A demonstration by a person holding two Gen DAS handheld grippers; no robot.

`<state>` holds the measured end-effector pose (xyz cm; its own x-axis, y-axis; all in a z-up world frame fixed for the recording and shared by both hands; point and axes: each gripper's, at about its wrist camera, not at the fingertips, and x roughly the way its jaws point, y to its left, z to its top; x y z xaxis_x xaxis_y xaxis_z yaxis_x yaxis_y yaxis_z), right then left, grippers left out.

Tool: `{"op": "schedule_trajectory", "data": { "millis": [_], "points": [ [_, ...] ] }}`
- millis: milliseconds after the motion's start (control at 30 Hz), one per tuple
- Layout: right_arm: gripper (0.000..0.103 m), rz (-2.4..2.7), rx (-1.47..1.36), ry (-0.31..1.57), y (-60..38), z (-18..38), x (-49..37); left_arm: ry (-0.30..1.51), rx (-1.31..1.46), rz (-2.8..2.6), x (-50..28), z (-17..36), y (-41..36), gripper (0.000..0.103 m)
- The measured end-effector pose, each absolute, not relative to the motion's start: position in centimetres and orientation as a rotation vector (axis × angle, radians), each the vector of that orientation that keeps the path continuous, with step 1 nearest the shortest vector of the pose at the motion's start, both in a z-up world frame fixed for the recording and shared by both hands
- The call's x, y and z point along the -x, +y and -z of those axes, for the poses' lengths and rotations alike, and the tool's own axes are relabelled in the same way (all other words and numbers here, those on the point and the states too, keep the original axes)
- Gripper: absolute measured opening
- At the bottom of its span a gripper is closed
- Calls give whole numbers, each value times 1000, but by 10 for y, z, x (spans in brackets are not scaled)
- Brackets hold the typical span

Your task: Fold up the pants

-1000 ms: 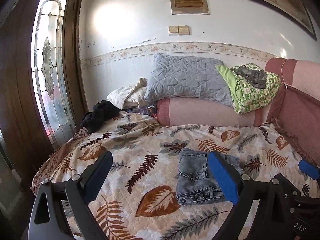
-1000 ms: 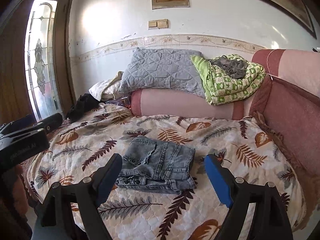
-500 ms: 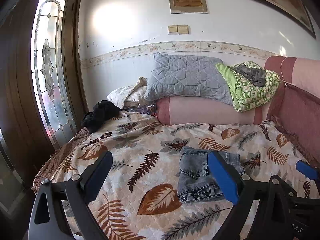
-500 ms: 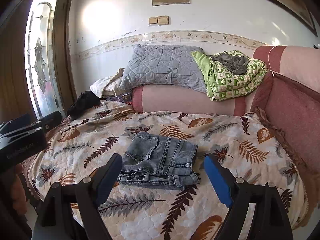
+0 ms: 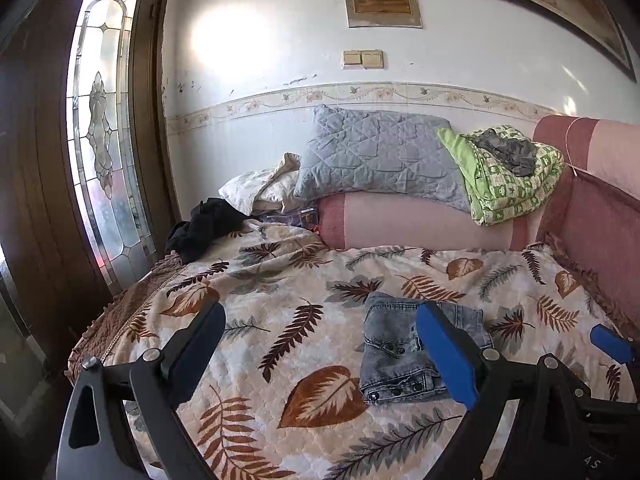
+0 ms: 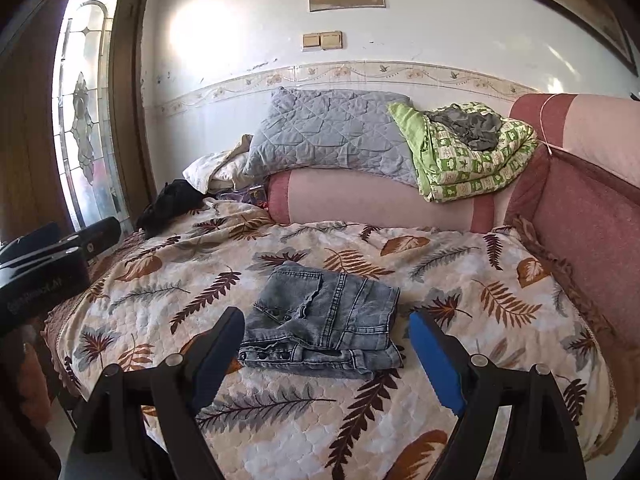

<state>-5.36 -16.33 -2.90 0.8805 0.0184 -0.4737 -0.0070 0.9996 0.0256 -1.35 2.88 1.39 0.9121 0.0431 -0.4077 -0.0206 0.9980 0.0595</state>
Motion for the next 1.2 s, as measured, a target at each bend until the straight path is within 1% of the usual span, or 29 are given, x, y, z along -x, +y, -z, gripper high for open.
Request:
{"op": "schedule_trajectory", "data": {
  "millis": [1200],
  "points": [
    [86, -52, 17, 537, -148, 43, 44, 401, -41, 85, 23, -17, 26, 96]
  ]
}}
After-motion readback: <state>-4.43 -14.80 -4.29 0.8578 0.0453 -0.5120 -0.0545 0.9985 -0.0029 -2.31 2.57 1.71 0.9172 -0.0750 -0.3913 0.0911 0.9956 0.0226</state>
